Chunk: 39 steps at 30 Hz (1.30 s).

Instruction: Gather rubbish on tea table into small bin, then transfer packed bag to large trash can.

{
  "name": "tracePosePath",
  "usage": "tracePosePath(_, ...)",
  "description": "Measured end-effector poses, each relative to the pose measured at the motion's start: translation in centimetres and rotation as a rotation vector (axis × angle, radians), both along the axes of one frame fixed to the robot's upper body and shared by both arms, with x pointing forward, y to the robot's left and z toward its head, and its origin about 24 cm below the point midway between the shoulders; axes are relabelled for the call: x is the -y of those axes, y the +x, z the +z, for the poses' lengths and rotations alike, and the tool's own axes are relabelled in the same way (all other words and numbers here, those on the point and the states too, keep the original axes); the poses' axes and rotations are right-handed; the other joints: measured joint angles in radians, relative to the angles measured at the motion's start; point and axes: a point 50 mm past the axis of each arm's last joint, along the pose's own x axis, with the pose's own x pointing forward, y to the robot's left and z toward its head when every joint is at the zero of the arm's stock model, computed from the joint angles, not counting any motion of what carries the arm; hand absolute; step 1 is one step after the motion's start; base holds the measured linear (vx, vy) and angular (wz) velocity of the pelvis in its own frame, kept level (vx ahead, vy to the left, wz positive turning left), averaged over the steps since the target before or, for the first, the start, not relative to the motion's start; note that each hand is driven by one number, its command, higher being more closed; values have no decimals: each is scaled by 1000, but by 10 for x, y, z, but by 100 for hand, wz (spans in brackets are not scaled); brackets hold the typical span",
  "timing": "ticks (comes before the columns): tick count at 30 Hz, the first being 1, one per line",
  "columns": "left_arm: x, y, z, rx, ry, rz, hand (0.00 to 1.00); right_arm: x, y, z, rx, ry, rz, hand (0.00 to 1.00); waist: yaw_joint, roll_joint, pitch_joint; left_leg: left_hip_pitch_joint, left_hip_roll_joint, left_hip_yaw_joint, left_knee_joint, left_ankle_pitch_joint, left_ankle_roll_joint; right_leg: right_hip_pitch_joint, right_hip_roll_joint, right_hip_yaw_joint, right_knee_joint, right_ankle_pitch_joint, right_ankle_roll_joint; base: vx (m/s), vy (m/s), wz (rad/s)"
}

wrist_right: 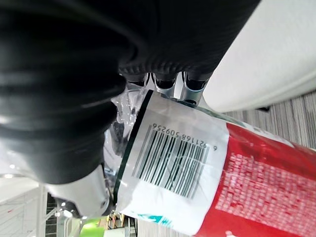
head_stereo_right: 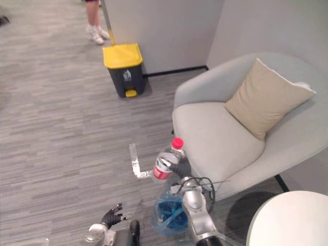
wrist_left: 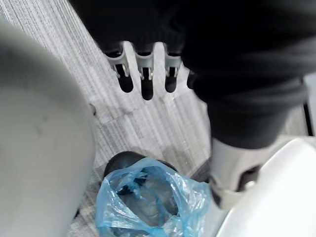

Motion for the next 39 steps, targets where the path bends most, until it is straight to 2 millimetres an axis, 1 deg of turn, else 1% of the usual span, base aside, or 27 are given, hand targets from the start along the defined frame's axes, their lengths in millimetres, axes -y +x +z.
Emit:
tracePosePath(2,-3,-3,-1,-9,7,2,0,-2,0,0,6,-22,9,100,1,1,-1,47,4,16,-32,-1,2,13,4,31,7,9,-5,90,72,-34)
tracePosePath(3,-4,-7,-3,-25,10,4,0,-3,-1,0,6,-17,9,100,1,3,-3,83,7,35,-63,1,4,22,7,52,5,15,5,51,37,-48)
tracePosePath(6,-4,-10,-5,-41,17,-1,0,-5,-1,-1,7,-43,14,100,-3,9,-7,111,10,70,-108,11,11,10,11,90,-2,19,10,5,12,-53)
tracePosePath(7,-5,-13,-6,-54,24,-8,0,-5,-2,-8,-17,-64,21,100,-16,10,-8,119,13,85,-132,24,10,0,13,99,-3,20,11,-15,-28,-39)
tracePosePath(10,-5,-15,-8,-63,38,2,0,0,-8,-27,-90,-144,38,100,-20,15,-9,140,26,118,-171,44,5,-24,27,128,5,22,12,-29,-44,-36)
tracePosePath(12,-5,-15,-8,-64,38,4,0,2,-10,-30,-100,-178,43,100,-24,31,-3,135,42,131,-172,45,3,-46,41,148,14,33,6,-45,-40,-42)
tracePosePath(14,-2,-12,-7,-49,34,7,0,0,-6,-26,-70,-235,79,100,-24,51,12,93,58,166,-137,44,4,-134,55,190,84,37,7,-112,-40,-68)
tracePosePath(15,-1,-4,-4,-27,40,12,0,-2,1,-20,-31,-276,97,100,-25,58,38,42,64,174,-79,37,10,-200,58,213,139,39,10,-150,-41,-63)
tracePosePath(16,0,2,-2,-10,36,17,0,-4,6,-15,-8,-291,109,100,-24,64,58,4,71,179,-35,27,17,-236,61,226,172,41,13,-234,-45,-77)
tracePosePath(17,2,15,4,33,26,32,0,-8,17,-6,36,-315,131,100,-24,77,103,-74,91,182,65,-3,20,-308,73,247,231,43,17,-215,-28,-61)
tracePosePath(18,1,19,5,46,25,45,0,-10,22,-2,51,-326,140,100,-25,81,119,-109,100,183,105,-14,20,-341,77,251,253,42,18,-232,-20,-58)
tracePosePath(20,3,39,15,116,-6,106,0,-13,34,9,102,-365,154,100,-24,90,174,-212,126,180,212,-53,14,-434,87,247,313,30,35,-252,13,-30)
tracePosePath(21,5,51,22,156,-19,129,0,-15,38,15,125,-373,156,100,-22,89,201,-268,137,170,262,-84,7,-492,89,244,360,8,53,-248,22,-12)
tracePosePath(22,7,55,24,172,-29,141,0,-15,39,16,131,-374,155,100,-20,87,207,-289,139,169,278,-99,2,-514,89,243,379,-3,57,-269,-5,1)
tracePosePath(24,12,81,42,277,-79,218,0,-18,43,22,147,-375,151,100,-3,83,232,-428,142,150,409,-131,6,-622,71,219,464,-72,53,-337,-30,10)
tracePosePath(25,13,83,44,291,-89,236,0,-19,43,22,149,-375,151,100,-2,82,232,-451,143,147,429,-135,4,-638,66,212,472,-88,53,-368,-6,9)
tracePosePath(26,14,91,51,326,-108,276,0,-22,46,27,168,-374,156,100,2,81,244,-503,148,140,466,-144,2,-686,63,203,502,-101,52,-295,9,12)
tracePosePath(28,16,100,60,379,-146,327,0,-27,49,36,200,-363,155,100,2,84,253,-579,160,129,492,-139,-3,-755,65,191,534,-99,49,-283,-4,21)
tracePosePath(29,17,106,66,410,-158,341,0,-29,52,42,221,-352,140,100,3,80,255,-618,160,126,483,-135,-9,-791,64,184,533,-95,47,-246,-23,30)
tracePosePath(30,17,114,74,452,-168,353,0,-32,57,50,250,-348,132,100,7,60,266,-644,160,148,482,-124,-6,-829,46,186,518,-78,38,-237,-4,23)
tracePosePath(31,17,119,79,477,-179,370,0,-33,59,54,263,-346,129,100,13,58,268,-672,170,146,556,-137,4,-850,45,172,522,-77,37,-231,26,-14)
tracePosePath(32,17,122,83,495,-194,400,0,-36,62,61,288,-341,127,100,33,67,265,-673,197,127,584,-176,0,-898,54,152,550,-70,39,-211,70,-17)
tracePosePath(33,17,129,89,516,-201,406,0,-38,65,69,314,-329,120,100,32,55,277,-711,189,122,596,-181,2,-931,44,147,567,-61,41,-200,50,-5)
tracePosePath(35,19,142,104,579,-226,423,0,-36,75,86,365,-326,88,100,40,54,281,-820,190,113,600,-165,0,-1024,45,137,569,-34,42,-139,18,32)
tracePosePath(36,19,148,111,604,-233,428,0,-34,80,92,378,-329,77,100,45,53,287,-845,190,113,599,-158,3,-1049,45,136,570,-24,42,-105,-10,24)
tracePosePath(37,19,156,122,648,-236,430,0,-34,86,103,405,-332,63,100,61,48,303,-879,190,112,601,-135,12,-1085,44,135,583,-20,40,-64,-21,12)
tracePosePath(39,16,162,131,690,-241,446,0,-37,92,115,437,-335,54,100,64,45,310,-920,189,110,604,-124,17,-1125,43,135,592,-10,39,-12,-19,10)
